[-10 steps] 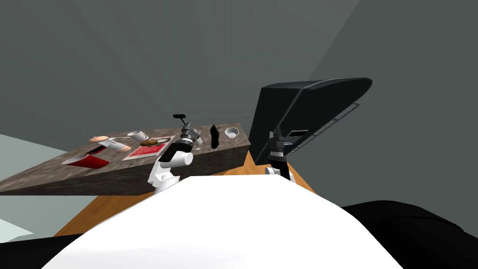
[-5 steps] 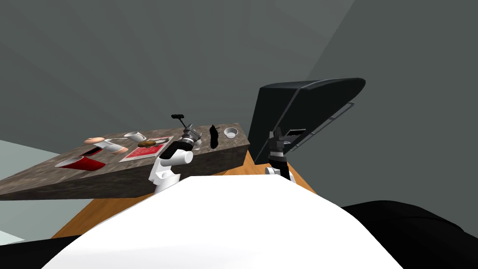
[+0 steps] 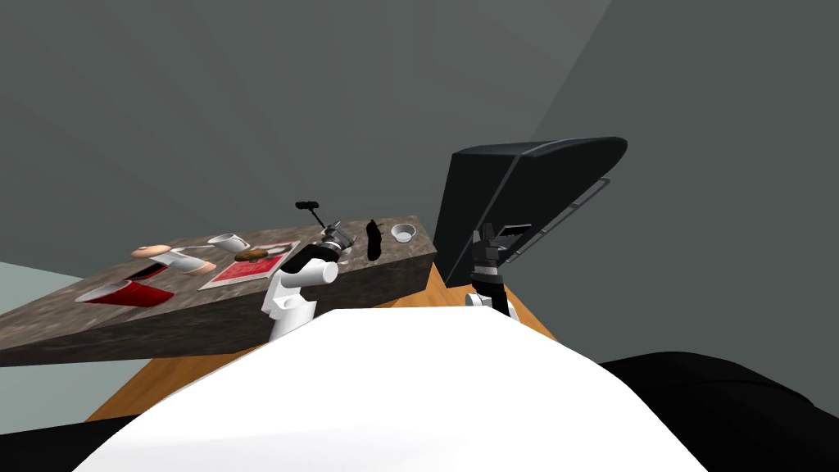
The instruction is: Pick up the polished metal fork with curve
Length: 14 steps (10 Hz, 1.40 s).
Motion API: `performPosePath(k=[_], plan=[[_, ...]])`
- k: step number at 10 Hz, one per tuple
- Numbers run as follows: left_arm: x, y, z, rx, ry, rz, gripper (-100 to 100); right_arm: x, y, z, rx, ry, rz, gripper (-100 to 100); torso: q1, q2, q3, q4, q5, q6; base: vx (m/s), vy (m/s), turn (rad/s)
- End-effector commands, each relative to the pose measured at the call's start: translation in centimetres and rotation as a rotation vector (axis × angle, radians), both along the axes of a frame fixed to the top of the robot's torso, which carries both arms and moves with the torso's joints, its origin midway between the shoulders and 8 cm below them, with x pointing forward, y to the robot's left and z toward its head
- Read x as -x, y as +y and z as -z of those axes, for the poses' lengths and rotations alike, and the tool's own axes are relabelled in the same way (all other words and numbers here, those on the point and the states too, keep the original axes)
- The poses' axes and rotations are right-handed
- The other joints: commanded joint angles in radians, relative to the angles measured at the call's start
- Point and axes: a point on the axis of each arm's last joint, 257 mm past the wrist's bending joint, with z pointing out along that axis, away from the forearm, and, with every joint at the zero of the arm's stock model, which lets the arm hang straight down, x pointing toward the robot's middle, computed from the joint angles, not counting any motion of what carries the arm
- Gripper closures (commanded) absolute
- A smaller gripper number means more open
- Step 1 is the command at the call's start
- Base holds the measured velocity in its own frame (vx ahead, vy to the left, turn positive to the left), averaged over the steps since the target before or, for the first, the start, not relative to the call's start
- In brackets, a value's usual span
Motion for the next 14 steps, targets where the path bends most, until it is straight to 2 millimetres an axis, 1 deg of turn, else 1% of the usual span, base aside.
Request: performPosePath(k=[1,2,3,4,5,14], plan=[[0.0,-0.1,0.9,0.009,0.034,-0.001,-100,0.0,0.0,0.0,0.0,0.0,0.0,0,0.0,0.0,0.0,0.0,0.0,0.0,-0.004,0.004,0.016],[-0.3,-0.1,1.4,0.037,0.059,0.002,-100,0.0,0.0,0.0,0.0,0.0,0.0,0,0.0,0.0,0.0,0.0,0.0,0.0,-0.004,0.006,-0.068],[-0.2,-0.1,2.1,0.041,0.087,0.001,-100,0.0,0.0,0.0,0.0,0.0,0.0,0,0.0,0.0,0.0,0.0,0.0,0.0,-0.005,0.01,-0.062],[-0.1,-0.1,2.4,0.043,0.099,0.0,-100,0.0,0.0,0.0,0.0,0.0,0.0,0,0.0,0.0,0.0,0.0,0.0,0.0,-0.002,0.007,-0.003],[-0.4,-0.2,2.9,0.068,0.126,0.003,-100,0.0,0.0,0.0,0.0,0.0,0.0,0,0.0,0.0,0.0,0.0,0.0,0.0,-0.001,0.009,-0.079],[0.2,-0.7,7.4,0.141,0.331,0.004,-100,0.0,0.0,0.0,0.0,0.0,0.0,0,0.0,0.0,0.0,0.0,0.0,0.0,-0.001,0.015,-0.042]])
